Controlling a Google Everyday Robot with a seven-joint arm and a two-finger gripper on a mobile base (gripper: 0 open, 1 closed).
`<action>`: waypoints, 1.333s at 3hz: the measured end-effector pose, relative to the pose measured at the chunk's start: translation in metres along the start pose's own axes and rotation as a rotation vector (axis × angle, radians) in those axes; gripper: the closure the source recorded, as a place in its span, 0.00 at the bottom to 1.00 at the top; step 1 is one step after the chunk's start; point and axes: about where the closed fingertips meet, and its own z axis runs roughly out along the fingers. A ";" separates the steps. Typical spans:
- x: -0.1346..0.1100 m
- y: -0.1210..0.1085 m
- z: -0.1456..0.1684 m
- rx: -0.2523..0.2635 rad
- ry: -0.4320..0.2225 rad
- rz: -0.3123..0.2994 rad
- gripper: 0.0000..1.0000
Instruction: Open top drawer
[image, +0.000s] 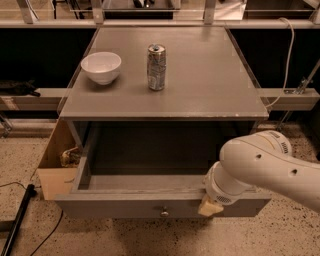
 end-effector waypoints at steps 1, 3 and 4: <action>0.012 0.016 0.001 -0.013 0.011 0.005 1.00; 0.017 0.031 -0.003 -0.013 0.015 0.009 1.00; 0.017 0.031 -0.003 -0.013 0.015 0.009 0.74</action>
Offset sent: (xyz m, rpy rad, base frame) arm -0.1310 -0.0491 -0.0208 -0.0541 0.0636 -0.0485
